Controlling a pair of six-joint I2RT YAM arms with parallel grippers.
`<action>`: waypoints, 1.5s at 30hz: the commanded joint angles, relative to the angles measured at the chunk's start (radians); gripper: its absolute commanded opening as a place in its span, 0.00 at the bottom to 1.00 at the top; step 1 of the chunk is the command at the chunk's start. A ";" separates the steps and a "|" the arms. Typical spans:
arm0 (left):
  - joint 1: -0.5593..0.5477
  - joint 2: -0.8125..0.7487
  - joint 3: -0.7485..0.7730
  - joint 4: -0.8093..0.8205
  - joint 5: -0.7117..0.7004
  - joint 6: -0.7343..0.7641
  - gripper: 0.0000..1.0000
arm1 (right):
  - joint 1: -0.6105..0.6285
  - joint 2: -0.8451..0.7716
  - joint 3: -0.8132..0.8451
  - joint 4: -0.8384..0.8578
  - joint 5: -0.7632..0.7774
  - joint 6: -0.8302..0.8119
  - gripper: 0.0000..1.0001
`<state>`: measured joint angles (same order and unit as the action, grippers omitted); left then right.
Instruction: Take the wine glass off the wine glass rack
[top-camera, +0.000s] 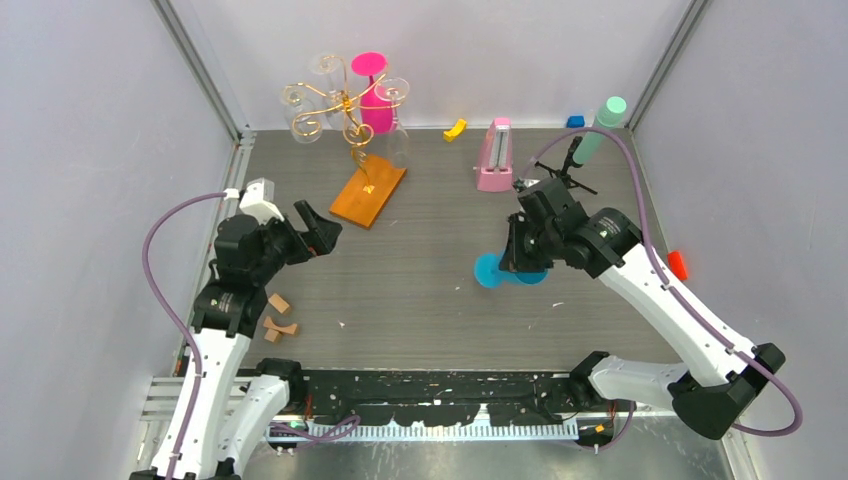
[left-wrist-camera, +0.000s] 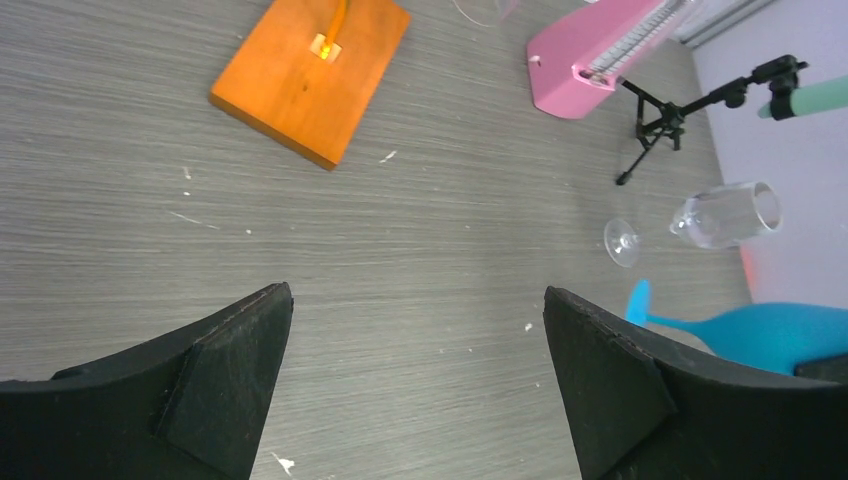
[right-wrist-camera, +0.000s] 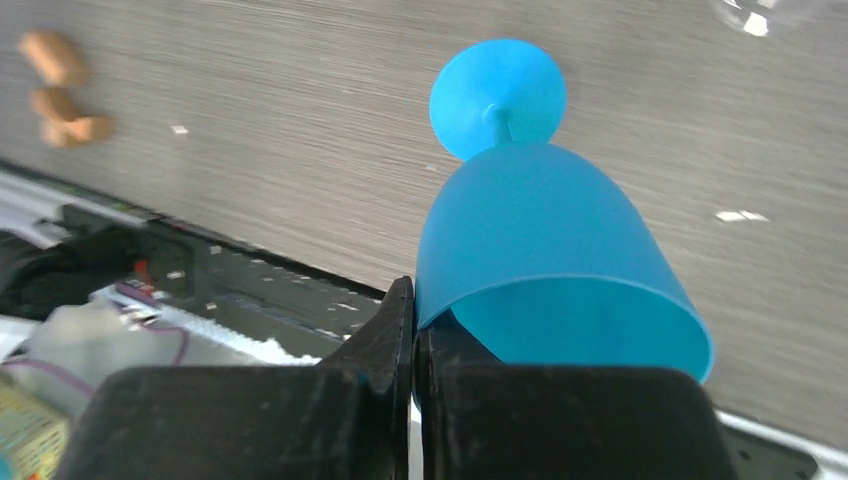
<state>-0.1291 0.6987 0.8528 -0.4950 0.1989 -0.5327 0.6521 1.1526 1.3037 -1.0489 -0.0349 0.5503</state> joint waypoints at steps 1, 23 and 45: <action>0.000 -0.018 -0.001 -0.003 -0.070 0.082 1.00 | 0.003 0.001 0.015 -0.196 0.232 -0.001 0.00; -0.015 -0.010 0.027 -0.033 -0.155 0.089 1.00 | -0.409 0.082 0.017 -0.098 0.308 -0.040 0.00; -0.050 -0.035 0.014 -0.056 -0.213 0.117 1.00 | -0.614 0.351 0.121 0.050 0.136 -0.114 0.14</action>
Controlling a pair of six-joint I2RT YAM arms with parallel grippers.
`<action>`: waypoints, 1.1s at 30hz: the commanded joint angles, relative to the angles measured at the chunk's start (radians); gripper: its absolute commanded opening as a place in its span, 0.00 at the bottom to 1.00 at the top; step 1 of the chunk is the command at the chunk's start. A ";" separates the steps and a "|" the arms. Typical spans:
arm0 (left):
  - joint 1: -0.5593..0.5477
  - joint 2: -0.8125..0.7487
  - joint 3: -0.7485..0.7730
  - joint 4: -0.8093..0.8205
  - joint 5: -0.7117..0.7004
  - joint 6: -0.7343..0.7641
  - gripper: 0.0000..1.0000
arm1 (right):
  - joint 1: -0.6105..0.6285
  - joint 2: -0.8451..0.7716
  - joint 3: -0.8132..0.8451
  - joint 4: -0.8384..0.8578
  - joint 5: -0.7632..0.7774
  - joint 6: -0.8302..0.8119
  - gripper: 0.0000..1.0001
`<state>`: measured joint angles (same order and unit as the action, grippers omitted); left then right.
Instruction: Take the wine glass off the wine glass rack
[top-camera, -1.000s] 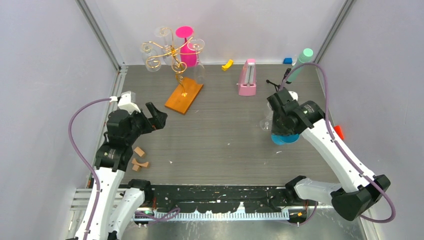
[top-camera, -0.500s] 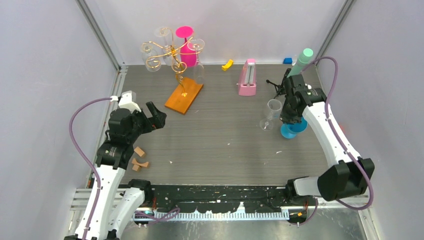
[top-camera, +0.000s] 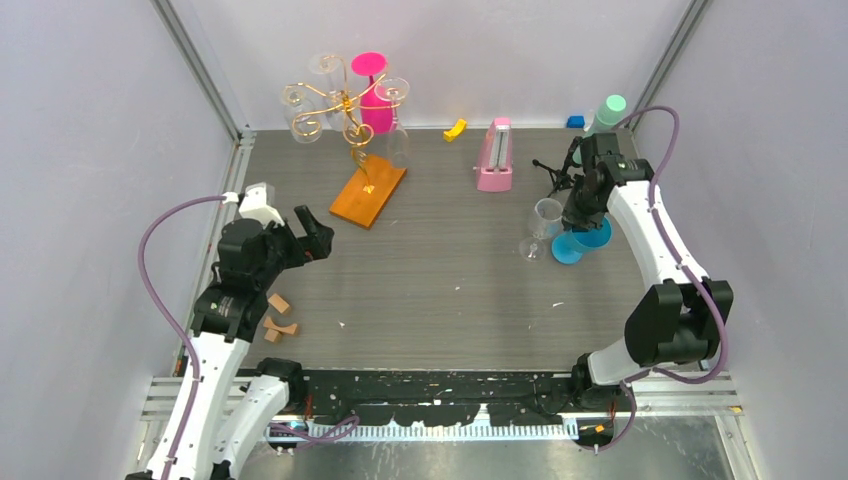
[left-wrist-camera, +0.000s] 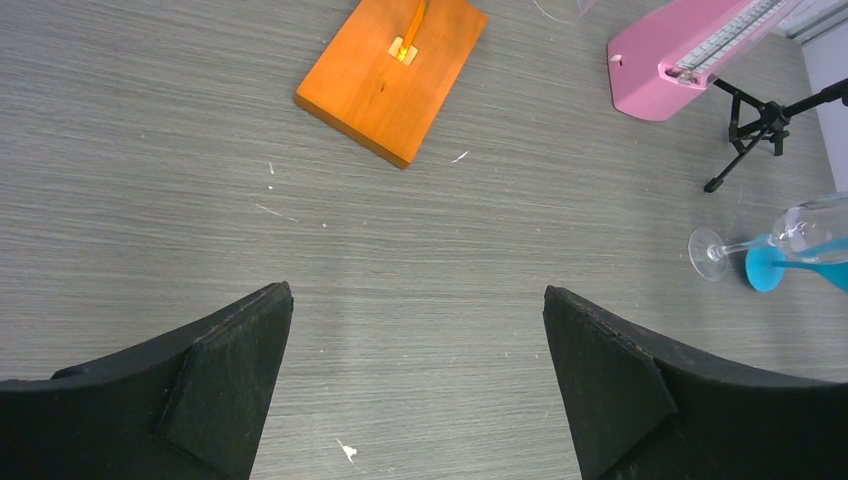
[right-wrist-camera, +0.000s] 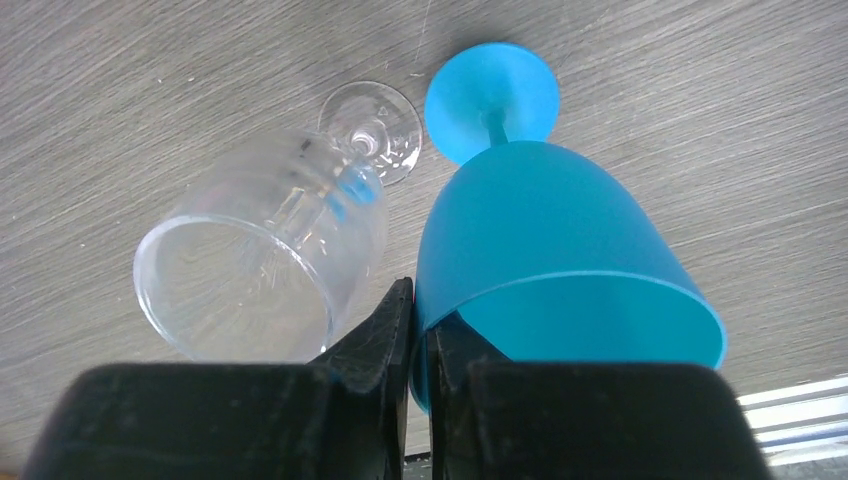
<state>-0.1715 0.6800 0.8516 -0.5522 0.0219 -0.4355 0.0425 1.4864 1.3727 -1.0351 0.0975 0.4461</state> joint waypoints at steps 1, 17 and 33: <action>-0.008 -0.017 0.015 0.000 -0.044 0.020 1.00 | -0.004 0.022 0.054 0.036 0.024 -0.008 0.15; -0.013 -0.002 0.032 -0.010 -0.059 0.017 1.00 | -0.004 0.047 0.090 0.063 0.105 0.008 0.26; -0.011 0.038 0.112 -0.043 -0.104 0.017 1.00 | -0.004 -0.114 0.118 0.105 0.107 0.060 0.36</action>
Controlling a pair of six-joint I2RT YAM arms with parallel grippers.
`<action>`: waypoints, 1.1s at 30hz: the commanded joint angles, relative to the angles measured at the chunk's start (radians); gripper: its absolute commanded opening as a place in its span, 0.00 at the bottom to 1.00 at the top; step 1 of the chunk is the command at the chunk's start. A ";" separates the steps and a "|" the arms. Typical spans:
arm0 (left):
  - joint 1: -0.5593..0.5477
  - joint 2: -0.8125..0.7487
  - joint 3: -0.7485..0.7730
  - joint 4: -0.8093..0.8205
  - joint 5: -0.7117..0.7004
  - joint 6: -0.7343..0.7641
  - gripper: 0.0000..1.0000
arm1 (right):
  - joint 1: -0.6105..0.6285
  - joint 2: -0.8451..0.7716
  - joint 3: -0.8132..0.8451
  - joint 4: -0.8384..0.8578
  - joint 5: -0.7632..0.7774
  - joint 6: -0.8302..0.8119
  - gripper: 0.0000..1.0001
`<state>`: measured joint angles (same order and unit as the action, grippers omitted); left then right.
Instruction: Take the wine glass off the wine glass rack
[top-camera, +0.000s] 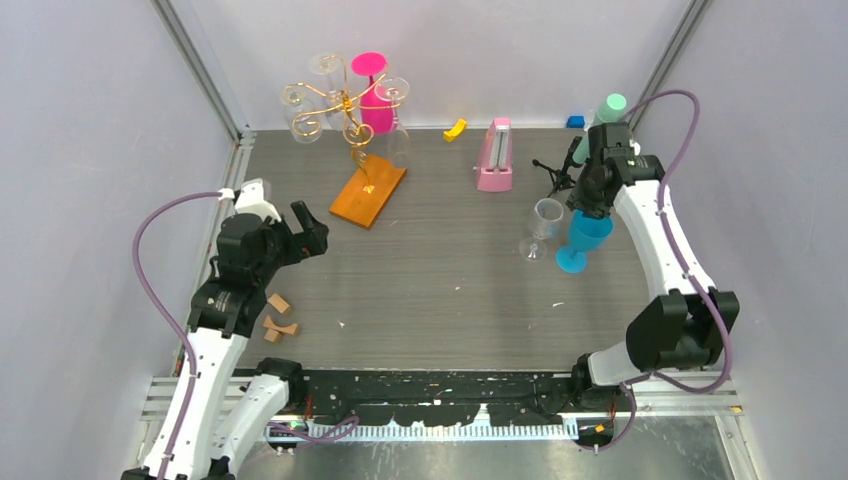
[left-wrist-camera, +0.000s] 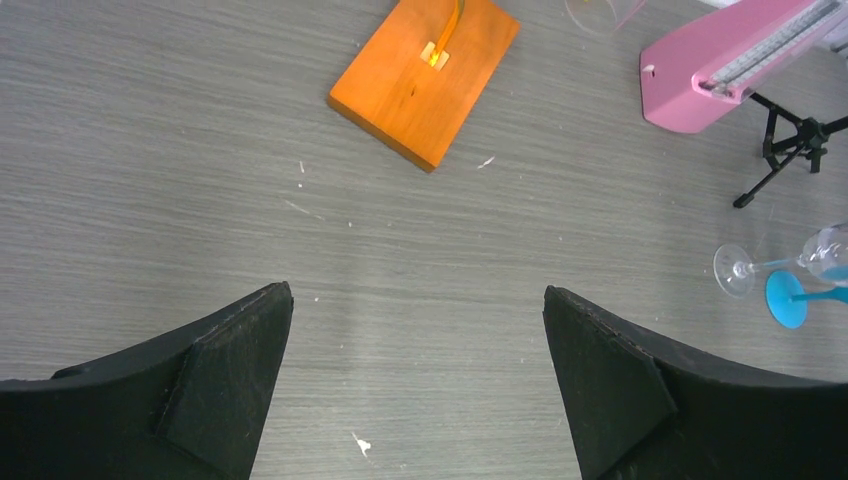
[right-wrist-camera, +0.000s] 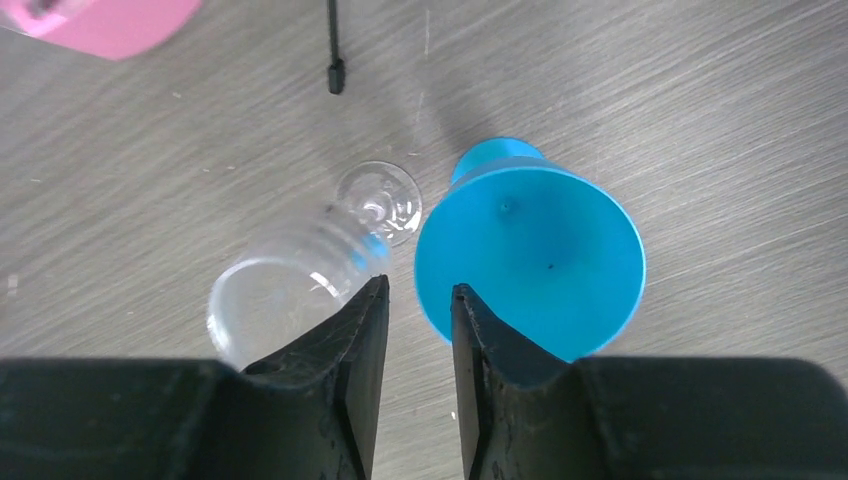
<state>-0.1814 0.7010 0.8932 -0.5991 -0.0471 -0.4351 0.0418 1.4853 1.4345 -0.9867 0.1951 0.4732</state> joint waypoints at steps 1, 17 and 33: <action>-0.001 0.024 0.075 0.004 -0.043 0.013 1.00 | -0.004 -0.146 0.051 0.065 0.005 0.041 0.37; 0.135 0.271 0.323 0.167 -0.011 -0.186 1.00 | -0.001 -0.453 -0.252 0.373 -0.483 0.287 0.39; 0.313 0.697 0.659 0.374 0.204 -0.338 0.75 | 0.001 -0.583 -0.327 0.405 -0.465 0.321 0.35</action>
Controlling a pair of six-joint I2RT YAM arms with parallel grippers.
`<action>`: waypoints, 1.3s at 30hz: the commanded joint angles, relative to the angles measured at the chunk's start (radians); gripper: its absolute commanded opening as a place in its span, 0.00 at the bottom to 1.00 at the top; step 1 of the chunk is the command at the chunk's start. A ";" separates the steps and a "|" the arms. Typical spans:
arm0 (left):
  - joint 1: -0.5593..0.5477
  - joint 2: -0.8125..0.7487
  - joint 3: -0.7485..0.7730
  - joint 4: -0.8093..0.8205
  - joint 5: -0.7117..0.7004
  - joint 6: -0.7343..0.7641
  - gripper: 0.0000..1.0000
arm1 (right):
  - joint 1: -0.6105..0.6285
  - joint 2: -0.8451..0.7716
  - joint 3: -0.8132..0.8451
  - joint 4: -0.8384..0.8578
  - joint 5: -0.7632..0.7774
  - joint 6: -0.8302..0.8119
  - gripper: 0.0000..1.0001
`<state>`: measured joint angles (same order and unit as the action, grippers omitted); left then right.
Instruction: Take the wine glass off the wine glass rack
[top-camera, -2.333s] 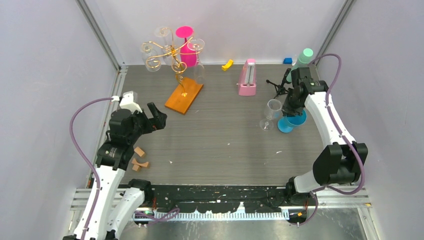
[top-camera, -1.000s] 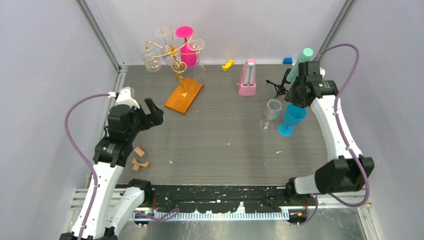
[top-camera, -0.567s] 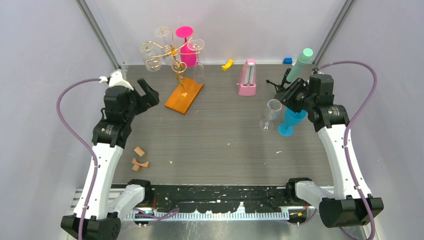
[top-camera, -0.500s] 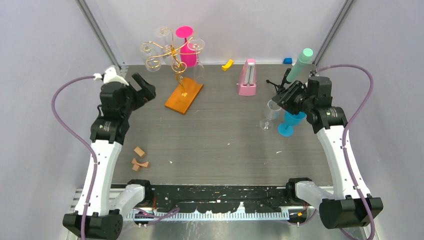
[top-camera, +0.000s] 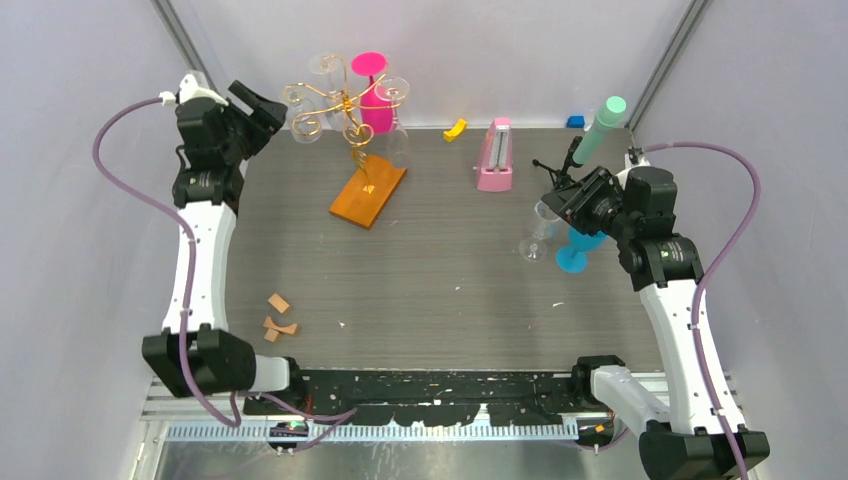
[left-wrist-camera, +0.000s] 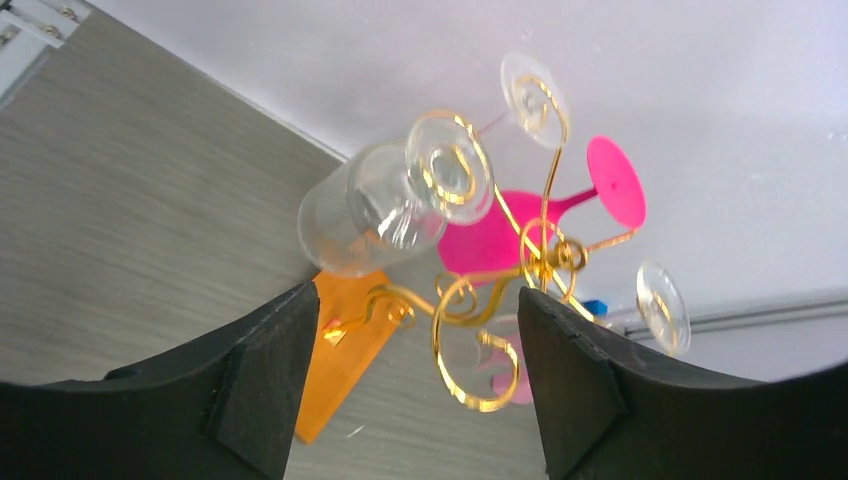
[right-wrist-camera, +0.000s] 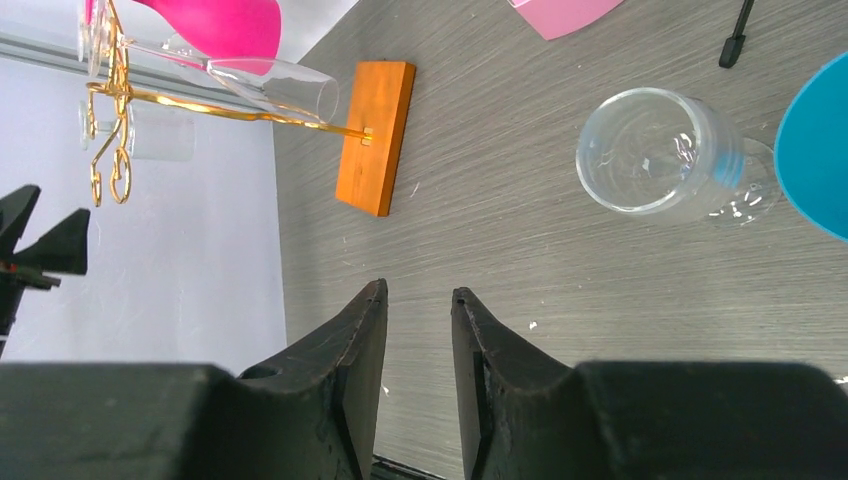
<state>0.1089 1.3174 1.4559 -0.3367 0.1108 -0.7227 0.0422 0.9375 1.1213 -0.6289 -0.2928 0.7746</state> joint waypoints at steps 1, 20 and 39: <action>0.026 0.111 0.120 0.114 0.056 -0.065 0.73 | 0.001 -0.042 -0.019 0.048 0.030 0.023 0.35; 0.040 0.337 0.213 0.188 0.192 -0.129 0.41 | 0.000 -0.092 -0.054 0.053 0.027 0.048 0.33; 0.043 0.291 0.195 0.162 0.188 -0.101 0.01 | 0.002 -0.107 -0.073 0.061 0.029 0.056 0.33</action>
<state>0.1467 1.6463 1.6341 -0.1688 0.2916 -0.8555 0.0422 0.8486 1.0489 -0.6136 -0.2710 0.8200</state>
